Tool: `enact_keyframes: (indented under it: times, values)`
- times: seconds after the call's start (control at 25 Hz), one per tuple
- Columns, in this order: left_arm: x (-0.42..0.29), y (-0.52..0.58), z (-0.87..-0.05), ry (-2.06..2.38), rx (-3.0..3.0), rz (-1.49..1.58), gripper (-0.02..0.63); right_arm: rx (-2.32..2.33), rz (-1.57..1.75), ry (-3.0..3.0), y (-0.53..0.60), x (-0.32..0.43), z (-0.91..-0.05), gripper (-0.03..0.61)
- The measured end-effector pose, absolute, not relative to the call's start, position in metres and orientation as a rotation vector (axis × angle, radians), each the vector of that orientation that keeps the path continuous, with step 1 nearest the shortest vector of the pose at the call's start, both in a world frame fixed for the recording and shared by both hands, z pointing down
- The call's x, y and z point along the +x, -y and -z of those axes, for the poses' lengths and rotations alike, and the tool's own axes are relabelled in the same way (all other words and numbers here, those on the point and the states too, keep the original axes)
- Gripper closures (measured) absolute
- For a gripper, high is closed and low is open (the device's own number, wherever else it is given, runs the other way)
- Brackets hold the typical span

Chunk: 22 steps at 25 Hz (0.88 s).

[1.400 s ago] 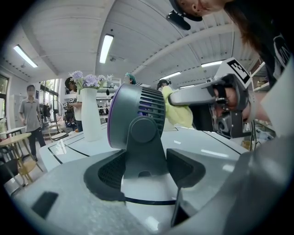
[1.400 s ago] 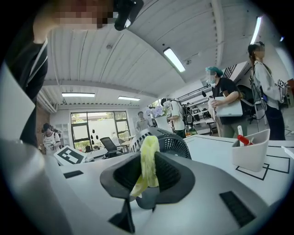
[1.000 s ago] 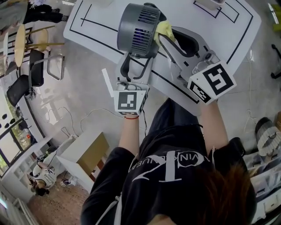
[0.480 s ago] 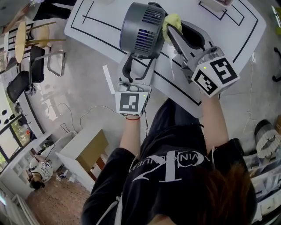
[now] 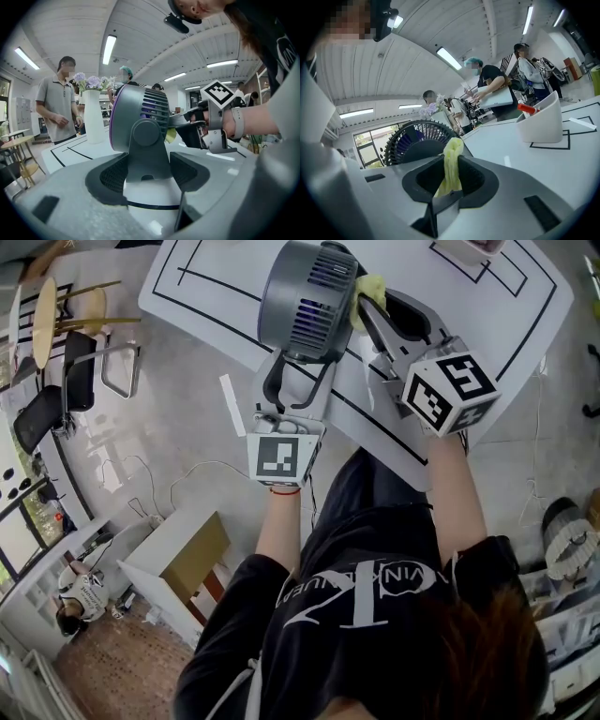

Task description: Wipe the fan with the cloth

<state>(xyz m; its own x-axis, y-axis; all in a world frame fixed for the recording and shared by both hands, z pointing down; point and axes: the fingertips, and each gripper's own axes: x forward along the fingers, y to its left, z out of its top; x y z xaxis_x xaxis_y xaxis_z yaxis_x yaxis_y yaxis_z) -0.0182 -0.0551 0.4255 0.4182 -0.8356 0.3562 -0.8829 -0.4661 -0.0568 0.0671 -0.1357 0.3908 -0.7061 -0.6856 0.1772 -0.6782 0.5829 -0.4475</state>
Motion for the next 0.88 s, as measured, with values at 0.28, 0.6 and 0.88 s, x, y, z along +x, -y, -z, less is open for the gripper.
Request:
enact_keyframes:
  times: [0.28, 0.6, 0.88]
  values:
    - [-0.018, 0.056, -0.423, 1.549, 2.53, -0.507, 0.334, -1.154, 0.828, -2.848, 0.12, 0.058, -0.403, 0.499]
    - [-0.017, 0.056, -0.424, 1.534, 2.531, -0.512, 0.334, -1.085, 0.854, -2.894, 0.101, 0.051, -0.4, 0.499]
    - [-0.017, 0.056, -0.425, 1.505, 2.537, -0.531, 0.334, -1.059, 0.842, -2.93, 0.089, 0.047, -0.393, 0.497]
